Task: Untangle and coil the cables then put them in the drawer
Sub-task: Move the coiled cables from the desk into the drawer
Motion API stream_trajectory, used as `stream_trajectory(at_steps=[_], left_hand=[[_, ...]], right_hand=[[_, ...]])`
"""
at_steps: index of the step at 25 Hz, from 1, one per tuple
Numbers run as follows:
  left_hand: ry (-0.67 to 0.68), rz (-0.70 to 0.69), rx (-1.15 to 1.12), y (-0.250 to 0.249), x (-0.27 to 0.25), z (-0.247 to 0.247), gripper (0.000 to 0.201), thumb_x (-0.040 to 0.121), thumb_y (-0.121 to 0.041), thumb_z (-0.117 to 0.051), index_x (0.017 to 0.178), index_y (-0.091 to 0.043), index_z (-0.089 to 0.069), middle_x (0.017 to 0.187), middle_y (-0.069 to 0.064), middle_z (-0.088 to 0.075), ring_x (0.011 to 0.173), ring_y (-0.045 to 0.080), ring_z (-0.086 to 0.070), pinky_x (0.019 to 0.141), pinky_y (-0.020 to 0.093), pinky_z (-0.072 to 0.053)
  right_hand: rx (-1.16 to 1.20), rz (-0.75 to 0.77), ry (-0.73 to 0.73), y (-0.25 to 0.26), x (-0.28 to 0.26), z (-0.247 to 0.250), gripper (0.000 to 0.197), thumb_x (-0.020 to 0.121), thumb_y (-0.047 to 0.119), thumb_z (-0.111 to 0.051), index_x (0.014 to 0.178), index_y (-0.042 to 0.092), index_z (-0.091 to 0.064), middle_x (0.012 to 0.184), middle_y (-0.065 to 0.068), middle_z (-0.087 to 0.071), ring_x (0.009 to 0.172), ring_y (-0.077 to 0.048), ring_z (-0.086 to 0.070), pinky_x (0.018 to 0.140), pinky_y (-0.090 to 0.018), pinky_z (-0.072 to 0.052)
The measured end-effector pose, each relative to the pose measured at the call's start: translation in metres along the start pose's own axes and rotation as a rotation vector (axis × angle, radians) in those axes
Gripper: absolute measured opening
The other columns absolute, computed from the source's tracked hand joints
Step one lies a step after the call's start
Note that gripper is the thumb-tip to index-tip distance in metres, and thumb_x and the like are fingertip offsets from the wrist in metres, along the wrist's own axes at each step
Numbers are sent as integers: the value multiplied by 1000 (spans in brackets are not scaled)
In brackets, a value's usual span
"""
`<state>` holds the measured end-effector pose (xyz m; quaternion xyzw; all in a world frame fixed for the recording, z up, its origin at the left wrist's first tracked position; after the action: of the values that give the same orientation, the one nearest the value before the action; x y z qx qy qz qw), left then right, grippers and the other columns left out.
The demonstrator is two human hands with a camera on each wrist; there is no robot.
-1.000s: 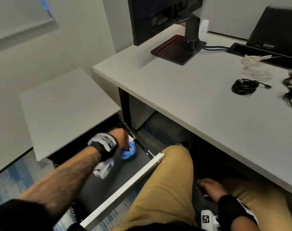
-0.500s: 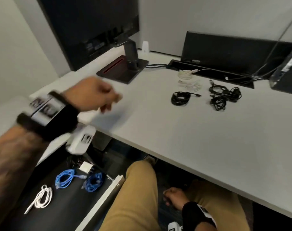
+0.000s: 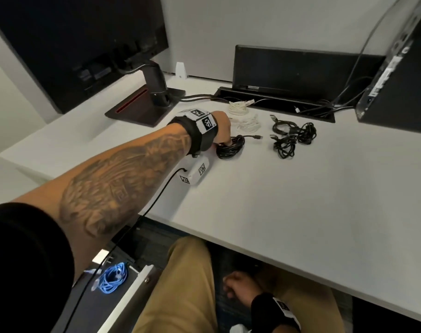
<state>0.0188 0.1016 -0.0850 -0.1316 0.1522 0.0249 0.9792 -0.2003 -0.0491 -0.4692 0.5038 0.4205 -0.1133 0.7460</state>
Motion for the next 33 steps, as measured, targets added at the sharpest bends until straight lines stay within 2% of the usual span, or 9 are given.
stream_trajectory(at_steps=[4,7,10,14,18,22,25,30,33], left_hand=[[-177,22,-412,77,-57,18,8,90,-24,-70,92,-16,-67,83,1,-67,69,15,-61,46,24,-50],[-341,34,-709,160,-140,20,5,90,-15,-67,92,-16,-63,78,0,-64,65,9,-61,50,25,-54],[-421,117,-731,249,-223,-18,11,85,-4,-67,88,-13,-61,72,0,-60,54,4,-54,52,24,-50],[-71,500,-258,365,-278,-153,8,79,-17,-70,83,-17,-63,82,3,-66,76,21,-62,68,28,-49],[237,744,-147,423,-296,-276,40,66,-51,-66,76,-12,-68,72,0,-69,75,21,-71,67,26,-54],[352,611,-40,405,-278,-284,38,72,-49,-73,77,-13,-61,73,-3,-67,71,16,-66,66,22,-50],[96,571,67,376,-247,-165,31,79,-40,-69,82,-9,-67,78,2,-71,73,21,-68,69,28,-54],[-350,85,-281,177,-170,52,34,93,-40,-62,73,-13,-68,61,1,-71,56,15,-64,58,29,-54],[-394,-38,-398,66,-70,101,31,95,-36,-60,79,-11,-66,69,2,-71,51,8,-64,51,26,-53]], right_hand=[[-68,7,-17,8,-13,1,17,99,8,-58,84,10,-64,72,-6,-63,56,-11,-56,47,-14,-45],[-112,-15,-14,11,-21,-5,15,101,6,-56,88,6,-64,73,-11,-61,56,-16,-56,41,-16,-42],[-136,-64,-19,7,-19,-7,12,101,5,-54,94,4,-64,74,-14,-63,60,-23,-54,49,-23,-39],[-153,-120,-56,8,-21,-6,13,102,6,-53,93,6,-63,80,-16,-64,67,-26,-56,59,-29,-39],[-153,-123,-68,11,-21,-11,15,101,7,-55,92,6,-65,82,-16,-66,70,-27,-58,62,-32,-41],[-168,-91,-79,10,-20,-13,13,101,8,-56,92,5,-66,76,-15,-64,62,-23,-56,55,-26,-37],[-153,-53,-70,13,-22,-14,18,99,3,-56,83,3,-62,63,-12,-58,49,-16,-53,48,-19,-39],[-46,-81,-63,5,-10,-15,30,97,2,-59,68,9,-58,50,-2,-56,33,-4,-49,39,-18,-39],[-9,-79,-37,10,-5,-10,37,98,3,-58,62,11,-58,43,4,-55,33,-3,-49,41,-17,-40]])
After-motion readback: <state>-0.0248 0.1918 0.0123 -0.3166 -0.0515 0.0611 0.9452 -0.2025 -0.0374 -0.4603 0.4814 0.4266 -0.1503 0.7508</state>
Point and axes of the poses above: each hand's wrist, its own x-axis towards the middle knuckle, its own z-axis out of the back of the hand, y = z × x, the point moved 7 cm from there along x, towards the middle knuckle
